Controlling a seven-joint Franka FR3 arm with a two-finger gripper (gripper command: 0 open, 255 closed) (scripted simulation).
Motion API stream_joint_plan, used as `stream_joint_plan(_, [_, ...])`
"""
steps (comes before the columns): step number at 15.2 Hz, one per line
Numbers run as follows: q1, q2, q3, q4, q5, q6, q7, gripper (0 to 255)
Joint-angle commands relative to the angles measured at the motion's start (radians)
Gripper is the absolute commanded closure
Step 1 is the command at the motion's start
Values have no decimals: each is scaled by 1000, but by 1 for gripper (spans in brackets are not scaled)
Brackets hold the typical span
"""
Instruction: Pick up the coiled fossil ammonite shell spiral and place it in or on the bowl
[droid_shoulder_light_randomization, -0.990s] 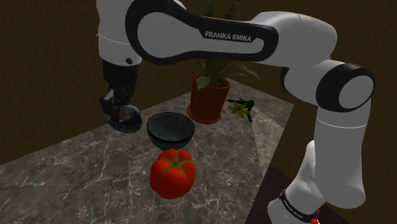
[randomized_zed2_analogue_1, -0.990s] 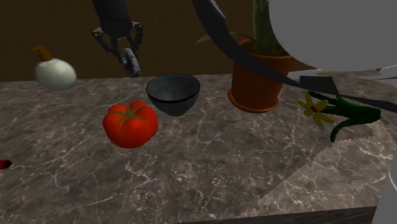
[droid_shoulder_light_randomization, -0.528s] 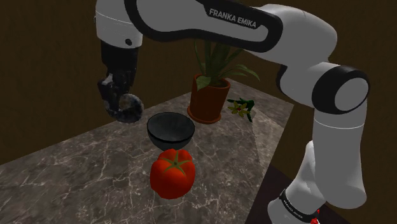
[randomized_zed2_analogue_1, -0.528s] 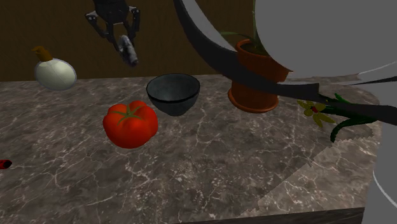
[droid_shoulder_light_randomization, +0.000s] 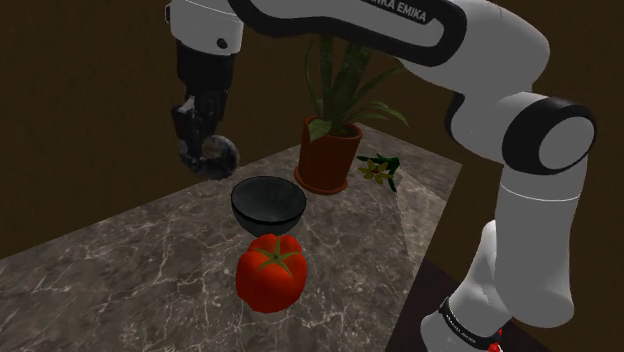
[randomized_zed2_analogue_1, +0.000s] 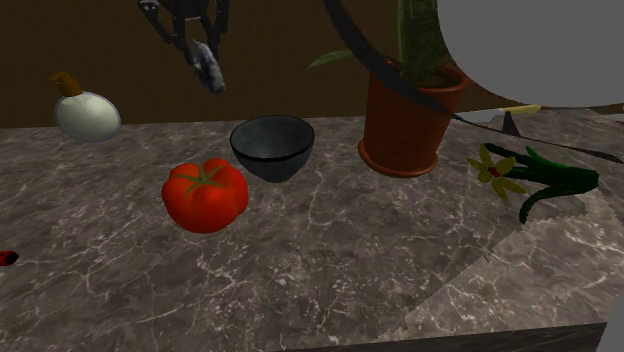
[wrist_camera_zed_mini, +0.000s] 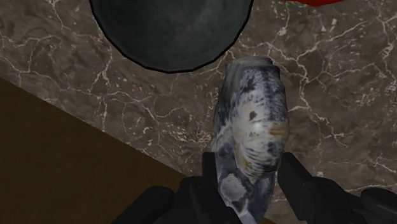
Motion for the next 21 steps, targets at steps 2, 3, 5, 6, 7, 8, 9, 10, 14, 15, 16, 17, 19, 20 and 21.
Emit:
stream_joint_plan(2, [-85, -159, 0, -204, 70, 60, -51, 255])
stream_joint_plan(3, [-106, -203, -5, -257, 92, 74, -72, 255])
stream_joint_plan(5, [-144, -286, -20, -352, 133, 96, -117, 255])
stream_joint_plan(6, [-160, -326, -29, -395, 152, 104, -140, 255])
stream_joint_plan(7, [-174, -364, -39, -435, 170, 110, -164, 255])
stream_joint_plan(8, [-196, -427, -58, -499, 198, 118, -206, 255])
stream_joint_plan(9, [-194, -430, -61, -517, 200, 132, -206, 255])
stream_joint_plan(10, [-194, -434, -62, -534, 201, 146, -207, 255])
stream_joint_plan(14, [-194, -445, -64, -601, 205, 202, -208, 255])
stream_joint_plan(15, [-194, -447, -64, -617, 206, 216, -208, 255])
stream_joint_plan(16, [-194, -449, -64, -632, 206, 230, -208, 255])
stream_joint_plan(17, [-194, -450, -64, -647, 207, 244, -209, 255])
stream_joint_plan(19, [-194, -453, -64, -677, 208, 271, -208, 255])
stream_joint_plan(20, [-194, -454, -64, -691, 208, 284, -208, 255])
stream_joint_plan(21, [-194, -454, -64, -705, 208, 298, -208, 255])
